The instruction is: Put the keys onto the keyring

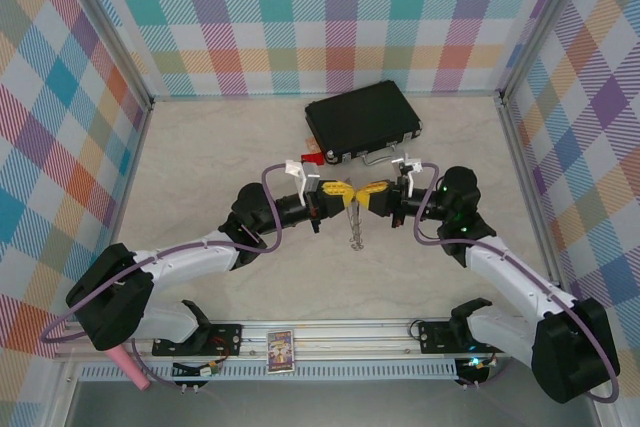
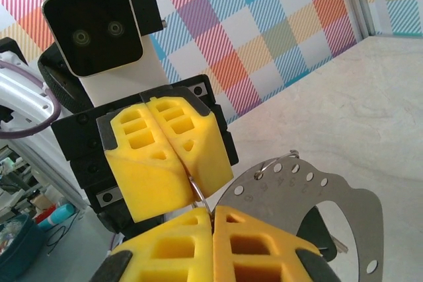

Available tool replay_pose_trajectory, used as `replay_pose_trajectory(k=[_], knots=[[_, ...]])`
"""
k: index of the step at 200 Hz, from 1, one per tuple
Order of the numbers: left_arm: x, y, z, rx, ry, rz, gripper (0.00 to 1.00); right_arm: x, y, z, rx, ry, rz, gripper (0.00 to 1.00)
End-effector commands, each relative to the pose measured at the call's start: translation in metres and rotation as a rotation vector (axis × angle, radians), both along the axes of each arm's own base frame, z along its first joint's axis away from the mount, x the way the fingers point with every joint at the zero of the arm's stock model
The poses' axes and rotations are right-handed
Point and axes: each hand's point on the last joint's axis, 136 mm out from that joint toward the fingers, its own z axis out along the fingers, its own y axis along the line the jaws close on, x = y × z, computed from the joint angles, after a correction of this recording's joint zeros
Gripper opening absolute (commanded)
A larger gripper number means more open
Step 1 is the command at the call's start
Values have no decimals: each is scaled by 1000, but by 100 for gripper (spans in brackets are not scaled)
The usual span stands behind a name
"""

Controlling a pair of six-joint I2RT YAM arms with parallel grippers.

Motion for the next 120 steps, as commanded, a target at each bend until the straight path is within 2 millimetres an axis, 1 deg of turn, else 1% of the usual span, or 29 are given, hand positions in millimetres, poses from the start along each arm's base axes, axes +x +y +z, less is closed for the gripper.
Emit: replay_pose_trajectory(k=[1, 6, 10, 31, 47, 55, 75, 89, 111, 120], knots=[[1, 5, 25, -57, -36, 1, 11, -5, -2, 11, -2, -77, -7, 0], [1, 6, 25, -54, -29, 2, 16, -4, -2, 11, -9, -84, -14, 0], [2, 6, 24, -49, -22, 3, 17, -4, -3, 10, -14, -88, -19, 0], [3, 11, 24, -26, 5, 6, 18, -3, -4, 5, -43, -115, -37, 0], [4, 17, 23, -10, 22, 18, 22, -2, -5, 2, -63, -133, -46, 0], [4, 21, 24, -3, 28, 26, 23, -1, -4, 0, -79, -144, -53, 0], [3, 28, 20, 56, 47, 45, 25, 0, -1, -9, -129, -168, -60, 0], [0, 33, 13, 136, 57, 61, 26, 0, 3, -16, -168, -183, -61, 0], [-1, 47, 0, 260, 66, 119, 27, -1, 10, -26, -219, -200, -51, 0], [-5, 52, -5, 303, 57, 128, 28, -2, 13, -31, -249, -205, -50, 0]])
